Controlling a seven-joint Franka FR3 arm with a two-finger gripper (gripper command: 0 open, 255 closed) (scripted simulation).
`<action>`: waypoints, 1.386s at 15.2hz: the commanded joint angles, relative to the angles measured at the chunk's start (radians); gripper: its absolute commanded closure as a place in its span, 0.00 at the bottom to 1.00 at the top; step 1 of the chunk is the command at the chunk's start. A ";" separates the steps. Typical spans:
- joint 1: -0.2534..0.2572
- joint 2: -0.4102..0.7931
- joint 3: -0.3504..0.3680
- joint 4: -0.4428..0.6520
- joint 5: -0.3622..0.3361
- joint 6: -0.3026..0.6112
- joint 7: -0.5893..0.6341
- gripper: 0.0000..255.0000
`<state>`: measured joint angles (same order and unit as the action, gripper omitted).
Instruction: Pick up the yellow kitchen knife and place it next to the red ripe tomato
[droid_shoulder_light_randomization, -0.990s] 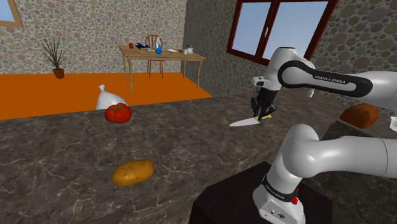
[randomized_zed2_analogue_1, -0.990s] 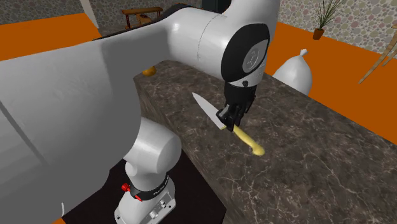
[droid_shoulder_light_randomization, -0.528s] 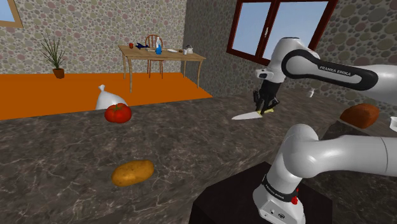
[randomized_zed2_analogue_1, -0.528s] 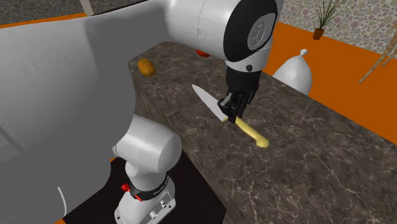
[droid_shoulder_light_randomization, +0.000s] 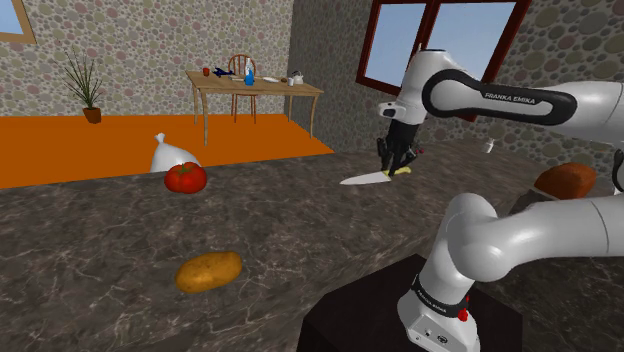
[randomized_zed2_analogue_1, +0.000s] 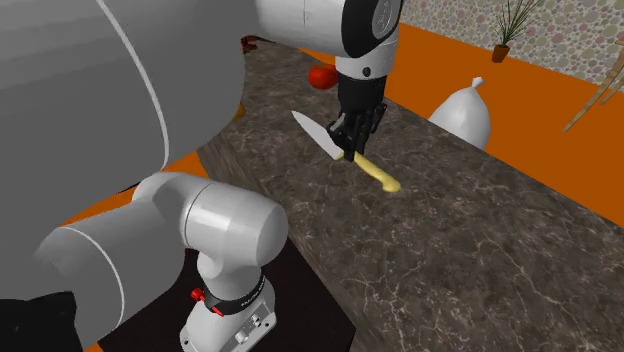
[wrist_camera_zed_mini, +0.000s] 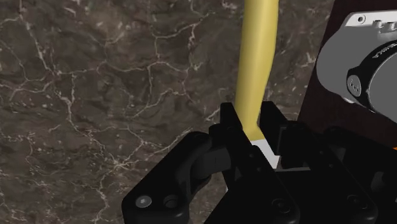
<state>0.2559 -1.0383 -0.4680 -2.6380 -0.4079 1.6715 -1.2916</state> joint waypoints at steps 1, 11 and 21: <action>0.037 0.047 0.030 0.008 0.034 0.033 0.048 1.00; 0.207 0.355 0.126 0.142 0.174 0.189 0.220 1.00; 0.326 0.700 0.184 0.395 0.293 0.268 0.317 1.00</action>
<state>0.5713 -0.3761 -0.2898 -2.2742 -0.1277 1.9350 -0.9840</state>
